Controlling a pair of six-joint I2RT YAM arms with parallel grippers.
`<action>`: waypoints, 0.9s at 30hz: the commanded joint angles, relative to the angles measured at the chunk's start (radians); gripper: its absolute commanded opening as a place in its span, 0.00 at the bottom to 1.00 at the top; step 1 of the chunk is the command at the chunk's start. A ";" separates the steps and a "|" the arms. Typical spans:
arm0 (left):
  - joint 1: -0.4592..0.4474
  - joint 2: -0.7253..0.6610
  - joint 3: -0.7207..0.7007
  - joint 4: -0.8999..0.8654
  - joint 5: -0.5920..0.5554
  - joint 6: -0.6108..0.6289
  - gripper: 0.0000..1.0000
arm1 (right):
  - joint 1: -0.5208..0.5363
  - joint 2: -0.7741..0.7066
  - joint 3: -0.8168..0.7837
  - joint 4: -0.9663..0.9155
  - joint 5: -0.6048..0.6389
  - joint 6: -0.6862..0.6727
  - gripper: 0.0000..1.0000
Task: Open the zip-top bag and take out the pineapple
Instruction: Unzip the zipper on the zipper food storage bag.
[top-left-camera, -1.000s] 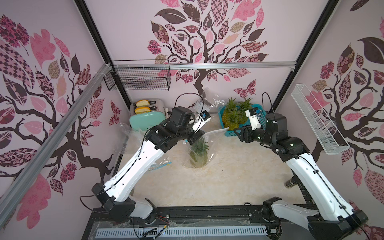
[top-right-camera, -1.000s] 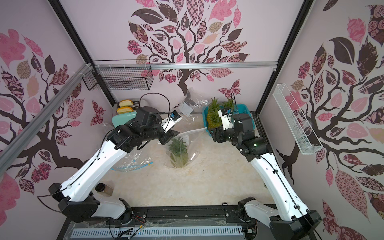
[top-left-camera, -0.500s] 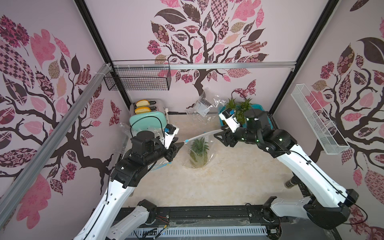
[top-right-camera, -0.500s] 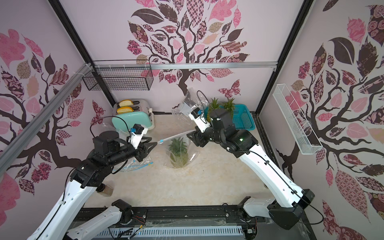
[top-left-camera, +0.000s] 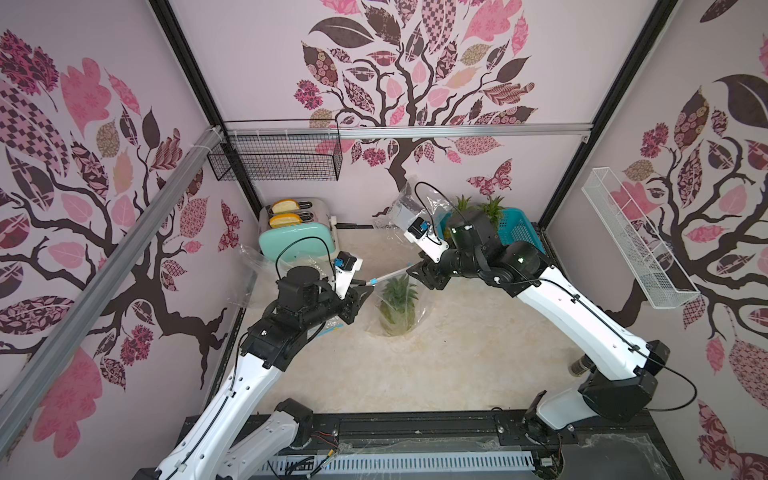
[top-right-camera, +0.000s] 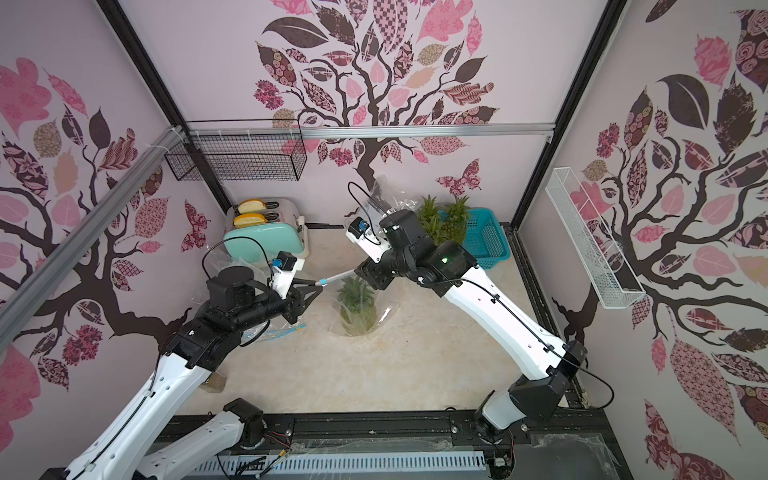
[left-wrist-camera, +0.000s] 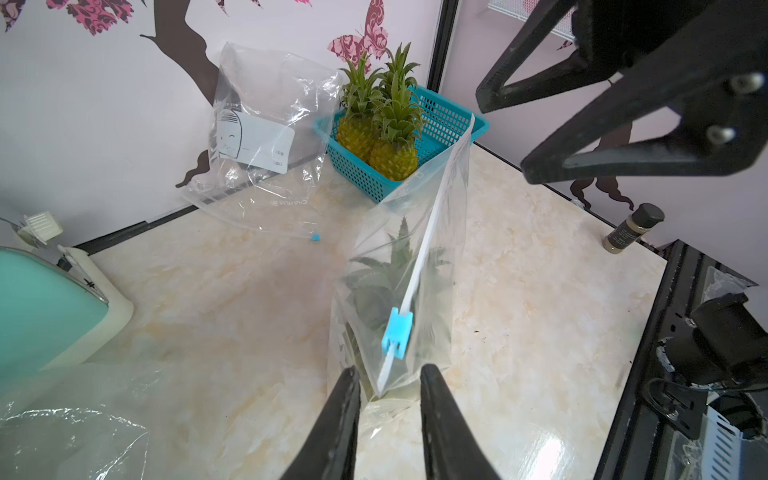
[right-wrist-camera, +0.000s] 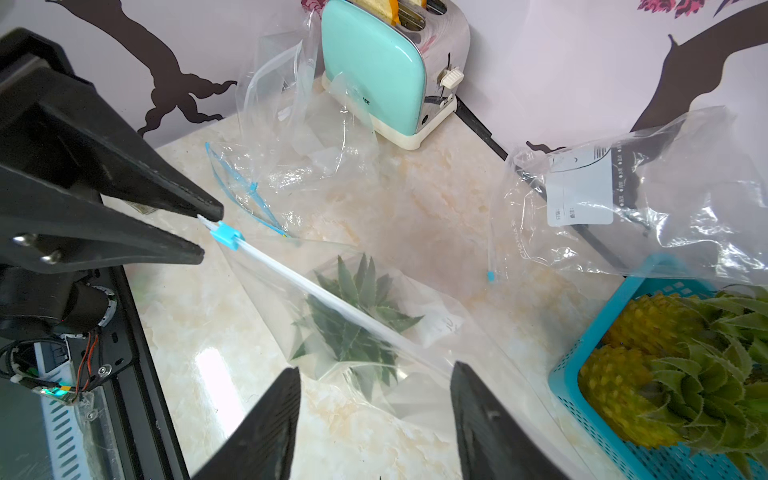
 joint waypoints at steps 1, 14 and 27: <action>0.004 0.018 -0.007 0.051 0.025 -0.013 0.25 | 0.005 -0.008 0.035 -0.010 0.006 -0.020 0.60; 0.006 0.038 0.004 0.034 0.026 0.009 0.00 | 0.004 0.036 0.046 -0.006 -0.171 -0.110 0.60; 0.008 0.090 0.061 0.006 0.105 0.097 0.00 | 0.004 0.089 0.063 0.011 -0.404 -0.284 0.52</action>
